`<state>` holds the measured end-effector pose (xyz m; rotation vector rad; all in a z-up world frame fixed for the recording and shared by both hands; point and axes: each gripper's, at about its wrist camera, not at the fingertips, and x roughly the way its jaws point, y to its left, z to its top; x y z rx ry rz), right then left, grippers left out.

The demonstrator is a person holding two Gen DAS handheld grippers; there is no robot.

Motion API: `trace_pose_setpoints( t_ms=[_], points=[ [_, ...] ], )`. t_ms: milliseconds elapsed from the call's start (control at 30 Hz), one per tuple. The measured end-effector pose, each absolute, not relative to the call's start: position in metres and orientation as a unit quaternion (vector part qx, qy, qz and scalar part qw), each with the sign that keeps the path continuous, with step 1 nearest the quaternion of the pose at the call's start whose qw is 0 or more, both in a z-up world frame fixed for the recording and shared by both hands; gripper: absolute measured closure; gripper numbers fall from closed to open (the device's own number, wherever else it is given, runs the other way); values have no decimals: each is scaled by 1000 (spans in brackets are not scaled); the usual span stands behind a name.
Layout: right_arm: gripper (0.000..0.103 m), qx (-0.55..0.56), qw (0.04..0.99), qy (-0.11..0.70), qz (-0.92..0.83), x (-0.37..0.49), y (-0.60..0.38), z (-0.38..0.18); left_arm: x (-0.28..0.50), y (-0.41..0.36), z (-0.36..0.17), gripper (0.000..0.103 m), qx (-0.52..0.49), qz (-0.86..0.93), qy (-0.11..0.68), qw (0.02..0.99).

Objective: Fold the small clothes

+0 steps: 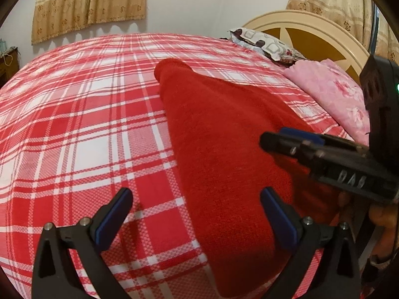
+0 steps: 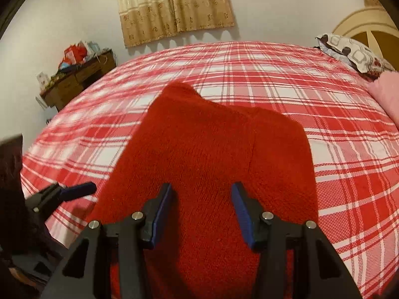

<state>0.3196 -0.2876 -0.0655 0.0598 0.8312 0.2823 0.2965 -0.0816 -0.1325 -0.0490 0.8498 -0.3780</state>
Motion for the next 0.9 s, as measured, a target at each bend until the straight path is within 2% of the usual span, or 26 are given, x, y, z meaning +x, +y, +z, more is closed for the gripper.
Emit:
trace_pose_setpoints(
  t_ms=[200, 300, 667, 900],
  points=[
    [49, 101, 903, 385, 158, 314, -321, -48, 290, -86, -124, 0, 1, -174, 390, 904],
    [34, 110, 914, 368, 133, 311, -343, -39, 293, -89, -122, 0, 18, -167, 384, 908],
    [34, 132, 893, 412, 125, 320, -371, -77, 291, -102, -116, 0, 90, -143, 352, 921],
    [34, 171, 889, 402, 133, 332, -390, -77, 307, -99, -126, 0, 45, -164, 375, 911]
  ],
)
